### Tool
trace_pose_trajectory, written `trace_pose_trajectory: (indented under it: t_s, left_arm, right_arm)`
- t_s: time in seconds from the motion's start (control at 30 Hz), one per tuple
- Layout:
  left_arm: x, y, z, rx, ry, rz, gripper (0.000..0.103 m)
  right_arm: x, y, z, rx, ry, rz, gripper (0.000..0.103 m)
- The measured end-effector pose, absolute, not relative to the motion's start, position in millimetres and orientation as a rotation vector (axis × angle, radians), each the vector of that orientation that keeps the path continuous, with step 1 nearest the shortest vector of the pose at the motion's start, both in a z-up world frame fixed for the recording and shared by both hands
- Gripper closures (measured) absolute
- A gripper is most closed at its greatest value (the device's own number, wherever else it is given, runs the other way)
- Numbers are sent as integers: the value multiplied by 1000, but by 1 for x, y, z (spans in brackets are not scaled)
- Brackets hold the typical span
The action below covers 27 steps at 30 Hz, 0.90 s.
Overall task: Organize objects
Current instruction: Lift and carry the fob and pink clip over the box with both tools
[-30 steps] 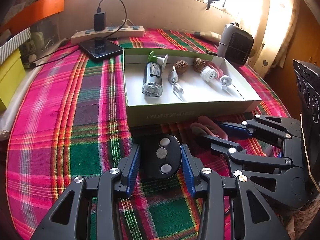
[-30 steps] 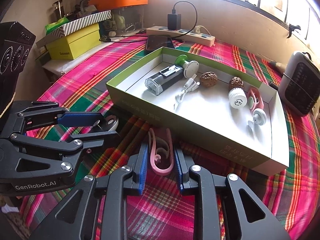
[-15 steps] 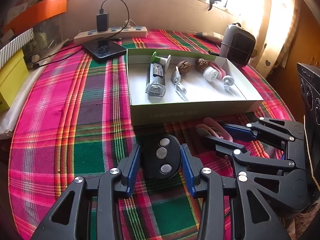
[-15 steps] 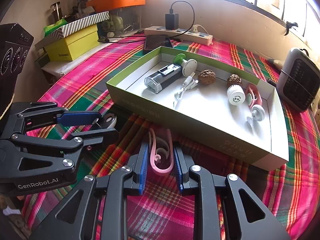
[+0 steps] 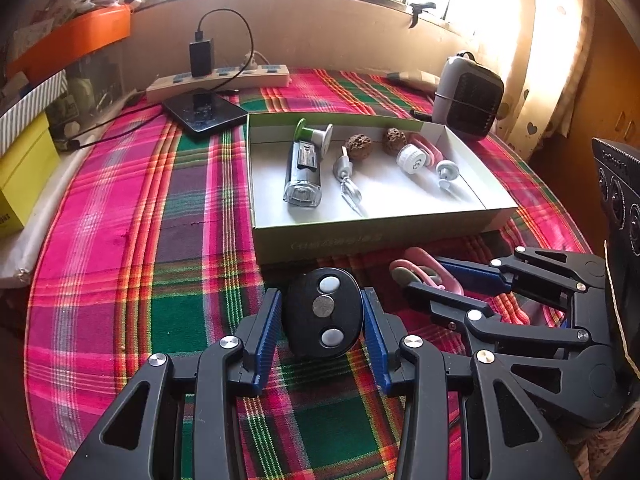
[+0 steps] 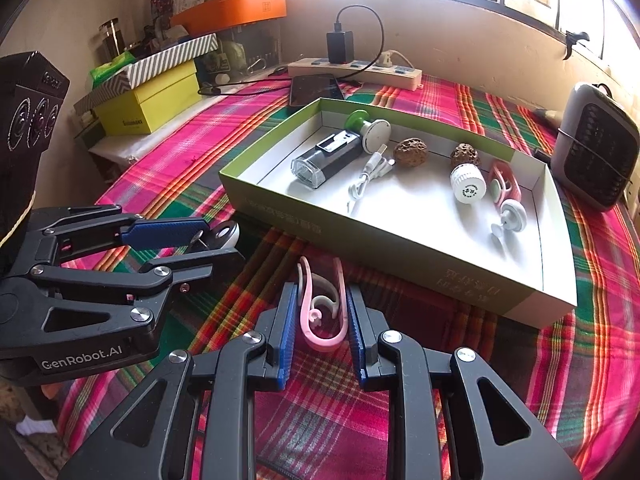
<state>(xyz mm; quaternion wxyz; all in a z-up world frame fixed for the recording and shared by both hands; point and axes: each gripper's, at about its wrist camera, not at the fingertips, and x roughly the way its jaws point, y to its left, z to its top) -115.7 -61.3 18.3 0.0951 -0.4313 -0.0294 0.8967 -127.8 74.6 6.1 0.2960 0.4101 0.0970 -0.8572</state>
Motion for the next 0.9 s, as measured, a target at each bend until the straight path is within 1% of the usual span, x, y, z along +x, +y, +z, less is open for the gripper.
trace_pose_trajectory:
  t_s: [0.47,0.9]
  left_arm:
    - [-115,-55,37,-1227,-57,2686,65]
    - [-130,-47,50,-1191,-44,2697,65]
  right_arm:
    - [-126,85,25,1038,230,-2313,78]
    - [-140,100,39,1016,184,-2372,78]
